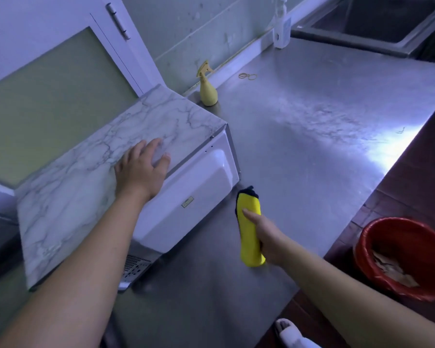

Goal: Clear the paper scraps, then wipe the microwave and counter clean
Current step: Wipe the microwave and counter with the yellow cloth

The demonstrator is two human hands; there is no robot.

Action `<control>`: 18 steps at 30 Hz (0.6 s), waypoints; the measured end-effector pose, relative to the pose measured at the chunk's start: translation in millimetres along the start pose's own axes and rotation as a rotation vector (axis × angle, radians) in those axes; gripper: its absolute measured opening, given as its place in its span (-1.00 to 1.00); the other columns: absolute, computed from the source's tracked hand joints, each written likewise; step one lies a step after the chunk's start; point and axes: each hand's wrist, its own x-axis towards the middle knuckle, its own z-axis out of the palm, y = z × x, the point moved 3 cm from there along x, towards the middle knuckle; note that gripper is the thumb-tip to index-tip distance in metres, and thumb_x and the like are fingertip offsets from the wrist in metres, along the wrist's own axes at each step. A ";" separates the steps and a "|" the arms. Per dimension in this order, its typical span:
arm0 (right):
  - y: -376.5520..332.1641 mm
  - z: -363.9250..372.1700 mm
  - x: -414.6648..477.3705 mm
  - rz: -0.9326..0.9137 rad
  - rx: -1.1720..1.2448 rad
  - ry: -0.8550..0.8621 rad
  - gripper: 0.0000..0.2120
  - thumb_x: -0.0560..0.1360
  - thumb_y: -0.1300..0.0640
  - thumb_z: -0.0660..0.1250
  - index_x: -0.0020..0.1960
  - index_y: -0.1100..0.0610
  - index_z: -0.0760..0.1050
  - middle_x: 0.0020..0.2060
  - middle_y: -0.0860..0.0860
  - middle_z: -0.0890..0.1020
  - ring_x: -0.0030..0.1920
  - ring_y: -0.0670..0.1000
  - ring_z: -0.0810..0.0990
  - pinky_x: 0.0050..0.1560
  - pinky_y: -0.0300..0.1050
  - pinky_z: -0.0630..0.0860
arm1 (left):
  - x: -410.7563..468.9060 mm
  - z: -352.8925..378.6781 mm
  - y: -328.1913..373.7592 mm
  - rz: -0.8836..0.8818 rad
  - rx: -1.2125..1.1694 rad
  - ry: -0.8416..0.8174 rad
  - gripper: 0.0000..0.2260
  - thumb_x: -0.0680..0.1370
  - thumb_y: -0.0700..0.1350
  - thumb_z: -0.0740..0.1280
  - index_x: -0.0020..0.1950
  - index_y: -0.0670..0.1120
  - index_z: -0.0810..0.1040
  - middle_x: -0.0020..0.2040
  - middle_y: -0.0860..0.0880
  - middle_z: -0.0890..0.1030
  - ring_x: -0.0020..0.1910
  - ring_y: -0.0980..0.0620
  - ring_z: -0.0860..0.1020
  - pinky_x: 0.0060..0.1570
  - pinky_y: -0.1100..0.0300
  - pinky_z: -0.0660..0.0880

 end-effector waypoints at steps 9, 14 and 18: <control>-152.6 -28.2 -49.2 -0.898 -0.695 0.904 -0.45 0.46 -0.02 0.26 0.45 -0.13 0.34 0.19 0.12 0.45 0.21 0.17 0.38 0.11 0.06 0.33 | 1.5 -1.1 2.6 0.009 -0.004 0.038 -0.55 0.60 0.20 0.17 0.50 0.19 0.33 0.55 -0.01 0.29 0.51 -0.09 0.24 0.51 -0.08 0.11; -125.5 -49.9 -6.5 -0.277 -0.067 0.455 -0.72 0.59 0.06 0.30 0.23 0.18 0.51 0.17 0.19 0.60 0.23 0.26 0.55 0.16 0.10 0.50 | 1.9 -0.2 1.1 0.006 -0.002 0.028 -0.54 0.59 0.24 0.14 0.49 0.23 0.32 0.56 0.03 0.27 0.52 -0.06 0.21 0.51 -0.08 0.09; -94.6 -47.3 0.2 0.034 0.245 0.262 -0.60 0.63 0.06 0.25 0.42 0.16 0.38 0.44 0.13 0.43 0.32 0.20 0.49 0.36 0.16 0.37 | 2.2 0.3 0.3 0.009 -0.009 0.047 -0.54 0.58 0.24 0.14 0.48 0.24 0.32 0.55 0.04 0.28 0.52 -0.06 0.22 0.51 -0.09 0.10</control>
